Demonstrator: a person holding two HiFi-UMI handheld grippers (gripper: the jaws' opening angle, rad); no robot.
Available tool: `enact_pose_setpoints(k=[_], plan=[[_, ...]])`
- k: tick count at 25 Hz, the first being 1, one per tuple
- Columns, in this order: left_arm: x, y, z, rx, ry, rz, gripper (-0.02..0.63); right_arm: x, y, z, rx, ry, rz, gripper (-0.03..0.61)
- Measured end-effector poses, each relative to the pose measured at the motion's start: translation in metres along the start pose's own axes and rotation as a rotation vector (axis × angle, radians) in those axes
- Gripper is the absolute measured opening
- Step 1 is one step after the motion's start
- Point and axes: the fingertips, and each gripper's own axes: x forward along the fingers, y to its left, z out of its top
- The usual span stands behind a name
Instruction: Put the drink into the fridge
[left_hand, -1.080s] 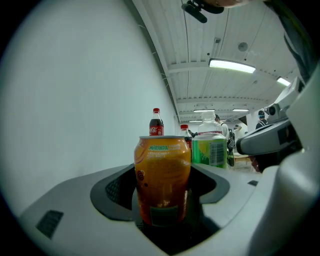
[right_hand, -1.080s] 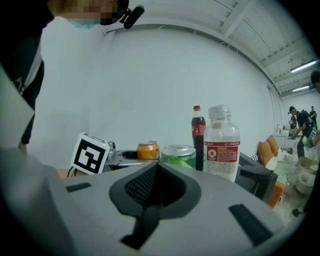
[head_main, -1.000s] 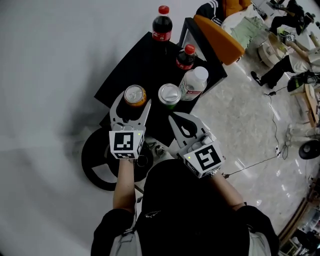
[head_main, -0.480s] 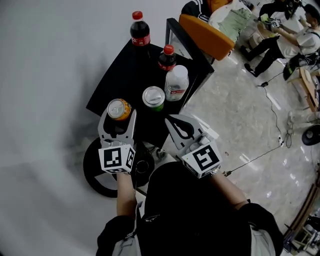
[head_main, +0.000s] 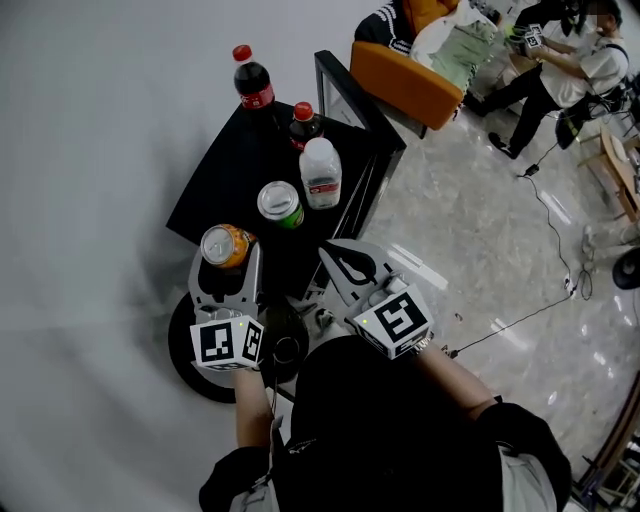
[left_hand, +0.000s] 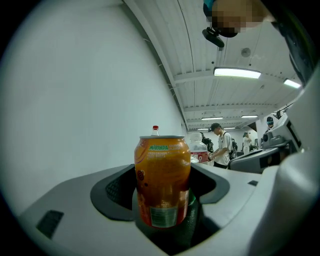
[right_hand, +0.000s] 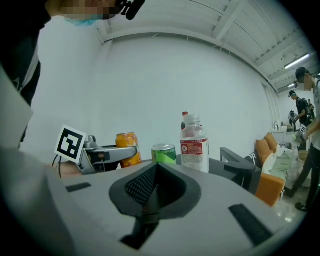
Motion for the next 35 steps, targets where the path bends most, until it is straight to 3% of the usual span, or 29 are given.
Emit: enact_pose_setpoints(k=[5,13,24,35], plan=[[-0.011,-0.041,0.004,0.014,0.003,0.034,0.328,-0.031,-0.017,0.001,0.016,-0.014,0.047,0.014],[-0.009,-0.131,0.012,0.006,-0.014,0.049,0.328,-0.097,-0.083,-0.005,0.079,-0.031,0.016,0.014],[0.009,-0.248,-0.002,-0.019,-0.005,-0.006,0.328,-0.174,-0.155,-0.018,0.122,-0.049,-0.020,0.014],[0.037,-0.302,-0.029,-0.027,0.014,-0.032,0.328,-0.197,-0.211,-0.058,0.169,-0.003,-0.078,0.014]])
